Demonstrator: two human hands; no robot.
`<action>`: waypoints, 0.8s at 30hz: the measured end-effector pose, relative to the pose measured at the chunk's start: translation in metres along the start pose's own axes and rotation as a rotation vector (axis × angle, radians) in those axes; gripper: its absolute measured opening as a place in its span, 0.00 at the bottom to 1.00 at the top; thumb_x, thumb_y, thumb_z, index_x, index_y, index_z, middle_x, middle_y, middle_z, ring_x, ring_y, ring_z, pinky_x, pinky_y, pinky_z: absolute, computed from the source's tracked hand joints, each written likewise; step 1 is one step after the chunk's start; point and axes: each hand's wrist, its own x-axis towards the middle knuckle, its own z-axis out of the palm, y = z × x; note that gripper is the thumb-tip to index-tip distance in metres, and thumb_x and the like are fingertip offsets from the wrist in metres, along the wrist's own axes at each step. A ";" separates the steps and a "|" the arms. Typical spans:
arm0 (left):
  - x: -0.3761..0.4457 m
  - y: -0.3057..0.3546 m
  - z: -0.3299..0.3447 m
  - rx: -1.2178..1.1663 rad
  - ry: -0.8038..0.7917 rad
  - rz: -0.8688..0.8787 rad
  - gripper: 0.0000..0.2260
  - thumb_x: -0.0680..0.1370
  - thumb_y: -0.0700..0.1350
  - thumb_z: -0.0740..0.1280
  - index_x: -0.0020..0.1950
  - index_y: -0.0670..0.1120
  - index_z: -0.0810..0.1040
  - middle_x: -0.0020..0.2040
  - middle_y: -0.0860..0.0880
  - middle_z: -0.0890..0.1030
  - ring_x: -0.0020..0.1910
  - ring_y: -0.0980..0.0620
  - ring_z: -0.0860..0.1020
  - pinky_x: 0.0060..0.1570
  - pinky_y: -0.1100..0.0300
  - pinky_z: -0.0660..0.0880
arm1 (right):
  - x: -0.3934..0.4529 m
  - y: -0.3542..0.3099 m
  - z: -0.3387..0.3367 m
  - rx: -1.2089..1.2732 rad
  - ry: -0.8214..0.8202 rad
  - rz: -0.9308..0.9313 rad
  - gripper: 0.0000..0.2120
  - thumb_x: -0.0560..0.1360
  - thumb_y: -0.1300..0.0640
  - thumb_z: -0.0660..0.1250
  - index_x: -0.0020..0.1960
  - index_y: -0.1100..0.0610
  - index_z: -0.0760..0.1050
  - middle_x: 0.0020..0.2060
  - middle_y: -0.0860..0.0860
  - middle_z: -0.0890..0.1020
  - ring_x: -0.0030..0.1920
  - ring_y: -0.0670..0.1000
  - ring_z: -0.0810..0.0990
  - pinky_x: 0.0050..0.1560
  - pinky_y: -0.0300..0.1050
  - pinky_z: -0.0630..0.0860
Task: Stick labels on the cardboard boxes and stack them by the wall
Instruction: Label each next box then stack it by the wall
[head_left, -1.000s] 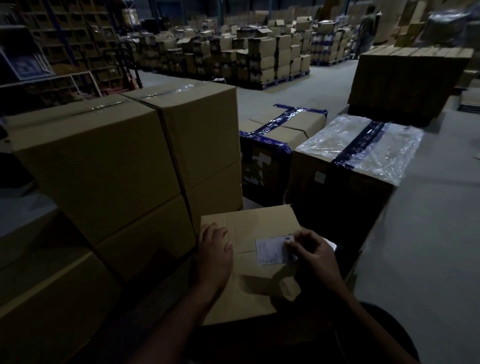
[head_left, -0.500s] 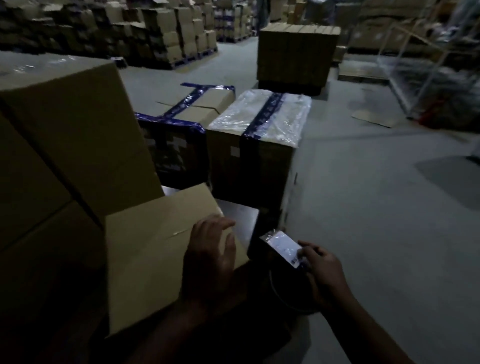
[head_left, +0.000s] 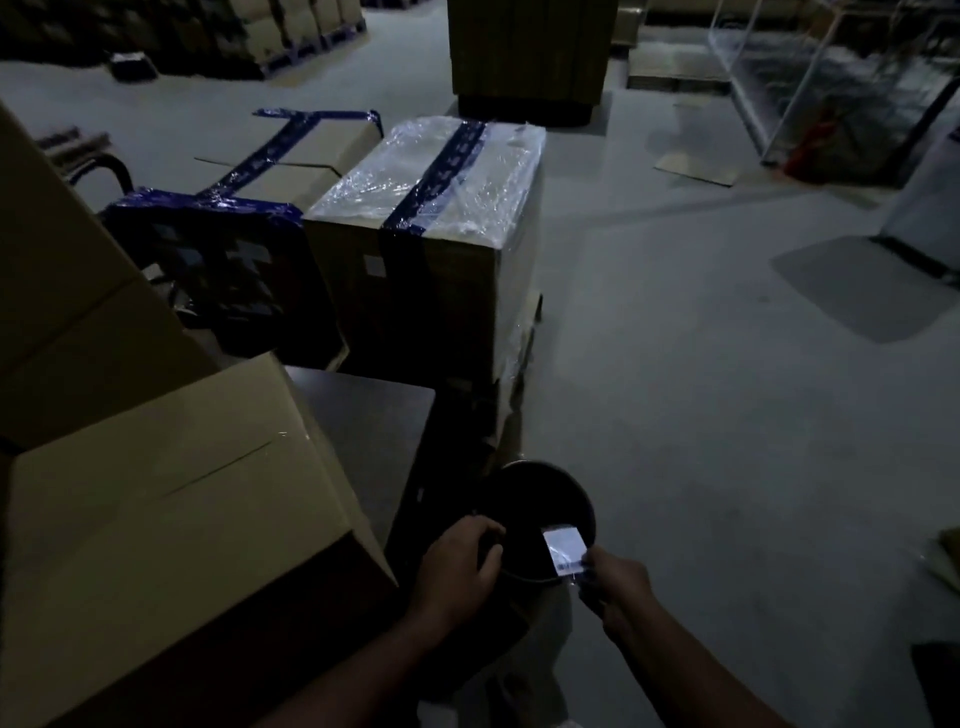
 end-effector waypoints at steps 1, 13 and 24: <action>0.005 0.002 0.004 0.011 -0.005 -0.013 0.09 0.77 0.47 0.68 0.57 0.51 0.80 0.54 0.55 0.80 0.54 0.57 0.78 0.53 0.68 0.70 | 0.011 0.001 -0.001 -0.015 -0.002 0.012 0.07 0.69 0.67 0.67 0.44 0.71 0.77 0.37 0.64 0.81 0.30 0.57 0.78 0.29 0.44 0.72; 0.048 0.032 0.012 0.008 0.089 -0.074 0.09 0.79 0.48 0.66 0.59 0.52 0.79 0.54 0.56 0.79 0.53 0.60 0.77 0.54 0.61 0.74 | 0.105 0.007 0.005 -0.302 -0.075 0.097 0.11 0.67 0.60 0.73 0.45 0.63 0.74 0.36 0.58 0.76 0.31 0.54 0.73 0.30 0.41 0.68; 0.033 0.052 -0.035 -0.051 0.355 -0.033 0.09 0.79 0.49 0.66 0.59 0.52 0.79 0.54 0.57 0.78 0.52 0.61 0.78 0.52 0.61 0.76 | -0.010 -0.058 0.063 -0.453 -0.571 -0.330 0.07 0.77 0.60 0.66 0.43 0.58 0.81 0.40 0.55 0.85 0.43 0.56 0.83 0.47 0.51 0.79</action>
